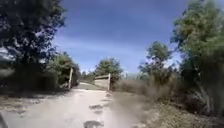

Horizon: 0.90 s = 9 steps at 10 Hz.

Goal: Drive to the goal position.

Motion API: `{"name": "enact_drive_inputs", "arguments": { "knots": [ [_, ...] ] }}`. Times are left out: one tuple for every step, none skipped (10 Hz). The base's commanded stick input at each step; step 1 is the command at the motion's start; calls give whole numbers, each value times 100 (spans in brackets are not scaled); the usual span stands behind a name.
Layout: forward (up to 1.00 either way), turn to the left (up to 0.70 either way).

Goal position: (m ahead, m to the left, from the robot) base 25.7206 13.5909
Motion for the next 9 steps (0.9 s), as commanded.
{"name": "enact_drive_inputs", "arguments": {
  "knots": [
    [70, 10],
    [70, 35],
    [70, 35],
    [70, 35],
    [70, 35],
    [70, 35],
    [70, 35],
    [70, 8],
    [70, 0]
  ]
}}
